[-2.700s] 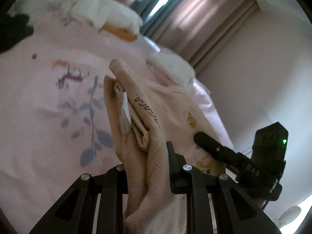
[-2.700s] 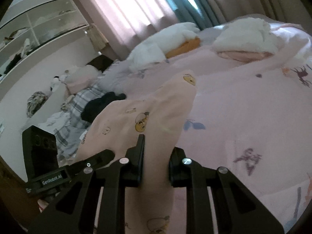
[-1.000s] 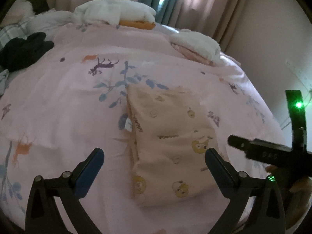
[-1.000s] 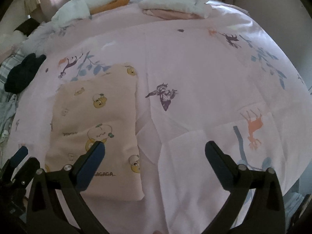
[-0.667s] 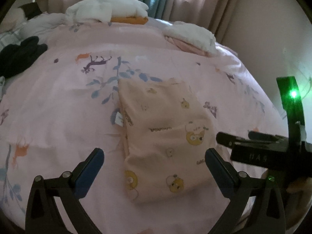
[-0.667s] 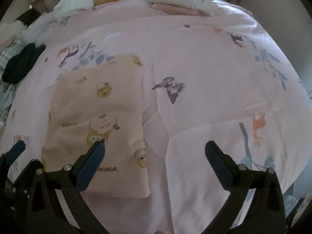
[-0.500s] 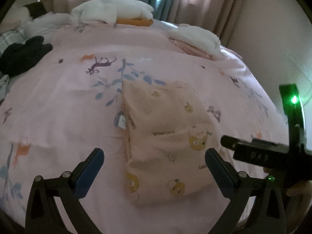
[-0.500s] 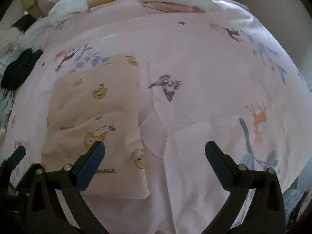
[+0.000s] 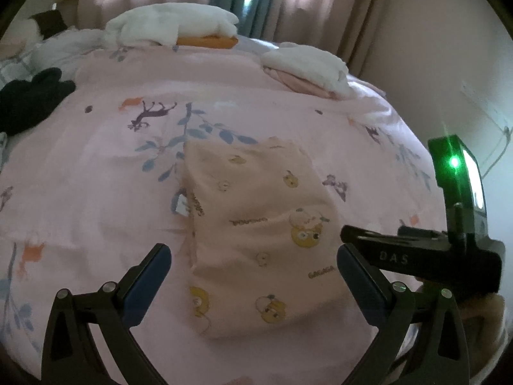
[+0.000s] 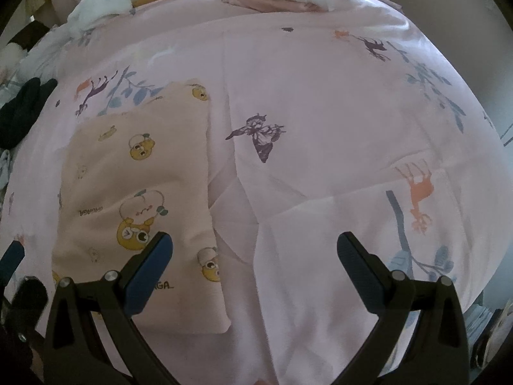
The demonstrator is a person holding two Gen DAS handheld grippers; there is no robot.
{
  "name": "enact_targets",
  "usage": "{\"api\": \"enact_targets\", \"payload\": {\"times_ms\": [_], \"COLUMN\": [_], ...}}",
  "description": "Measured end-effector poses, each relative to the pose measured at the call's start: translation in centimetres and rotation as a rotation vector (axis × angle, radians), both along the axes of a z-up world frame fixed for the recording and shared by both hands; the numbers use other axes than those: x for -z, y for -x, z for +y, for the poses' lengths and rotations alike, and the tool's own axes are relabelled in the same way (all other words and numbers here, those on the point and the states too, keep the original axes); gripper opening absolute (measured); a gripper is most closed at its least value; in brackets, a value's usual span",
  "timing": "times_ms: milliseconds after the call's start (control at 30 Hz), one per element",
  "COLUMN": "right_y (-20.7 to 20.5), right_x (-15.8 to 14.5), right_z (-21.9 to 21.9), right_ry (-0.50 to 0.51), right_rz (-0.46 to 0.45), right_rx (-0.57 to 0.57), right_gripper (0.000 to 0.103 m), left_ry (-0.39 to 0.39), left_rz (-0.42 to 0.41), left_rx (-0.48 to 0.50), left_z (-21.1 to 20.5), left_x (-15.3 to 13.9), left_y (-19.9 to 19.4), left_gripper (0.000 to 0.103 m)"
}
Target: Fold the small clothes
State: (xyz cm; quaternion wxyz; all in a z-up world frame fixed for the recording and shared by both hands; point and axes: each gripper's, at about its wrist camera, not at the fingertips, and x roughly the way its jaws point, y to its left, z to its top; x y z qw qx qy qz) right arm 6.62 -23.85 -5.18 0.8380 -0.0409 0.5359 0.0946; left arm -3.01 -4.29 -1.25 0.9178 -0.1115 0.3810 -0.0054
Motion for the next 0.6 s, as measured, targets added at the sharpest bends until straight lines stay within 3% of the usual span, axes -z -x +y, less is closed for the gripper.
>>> {"api": "enact_targets", "payload": {"times_ms": [600], "right_y": [0.19], "right_x": [0.12], "right_z": [0.21], "right_ry": [0.003], "right_rz": [0.001], "right_rx": [-0.007], "right_gripper": [0.103], "left_ry": [-0.023], "left_rz": [0.005], "left_rx": [0.002], "left_z": [-0.78], "left_x": [0.33], "left_y": [0.20], "left_gripper": [0.102]}}
